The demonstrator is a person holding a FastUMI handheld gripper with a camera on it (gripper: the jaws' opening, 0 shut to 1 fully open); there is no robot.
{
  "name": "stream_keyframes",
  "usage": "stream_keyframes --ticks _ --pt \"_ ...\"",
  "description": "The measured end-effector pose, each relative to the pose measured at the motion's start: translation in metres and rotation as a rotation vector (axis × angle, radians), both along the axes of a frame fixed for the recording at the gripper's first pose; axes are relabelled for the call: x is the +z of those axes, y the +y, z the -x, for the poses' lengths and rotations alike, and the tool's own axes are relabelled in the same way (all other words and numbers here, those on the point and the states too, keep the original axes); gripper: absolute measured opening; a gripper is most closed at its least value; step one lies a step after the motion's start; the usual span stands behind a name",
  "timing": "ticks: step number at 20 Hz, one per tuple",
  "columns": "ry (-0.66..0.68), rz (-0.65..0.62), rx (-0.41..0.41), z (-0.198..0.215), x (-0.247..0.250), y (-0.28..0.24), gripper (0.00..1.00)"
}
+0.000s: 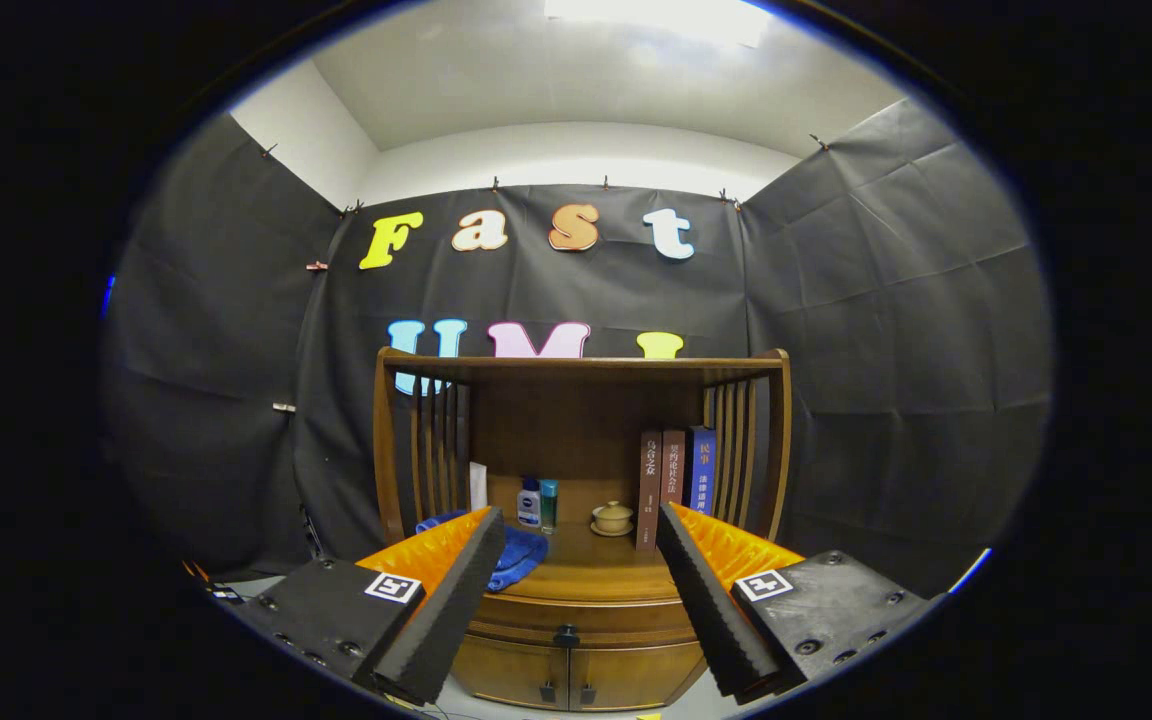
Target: Pull open the drawer, take out the items inside it, and place them on the countertop above the cabinet.
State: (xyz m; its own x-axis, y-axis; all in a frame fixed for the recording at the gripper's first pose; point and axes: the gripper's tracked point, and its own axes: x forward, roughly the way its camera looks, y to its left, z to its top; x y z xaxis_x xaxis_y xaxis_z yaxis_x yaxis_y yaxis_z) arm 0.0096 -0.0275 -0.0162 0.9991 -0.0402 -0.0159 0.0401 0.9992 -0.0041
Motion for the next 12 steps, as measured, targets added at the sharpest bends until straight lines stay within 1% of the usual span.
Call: stream_keyframes --ticks 5,12 --pt "0.011 0.002 0.011 -0.008 -0.026 0.004 0.98" --pt "0.047 -0.019 0.026 -0.033 -0.087 0.015 0.98"
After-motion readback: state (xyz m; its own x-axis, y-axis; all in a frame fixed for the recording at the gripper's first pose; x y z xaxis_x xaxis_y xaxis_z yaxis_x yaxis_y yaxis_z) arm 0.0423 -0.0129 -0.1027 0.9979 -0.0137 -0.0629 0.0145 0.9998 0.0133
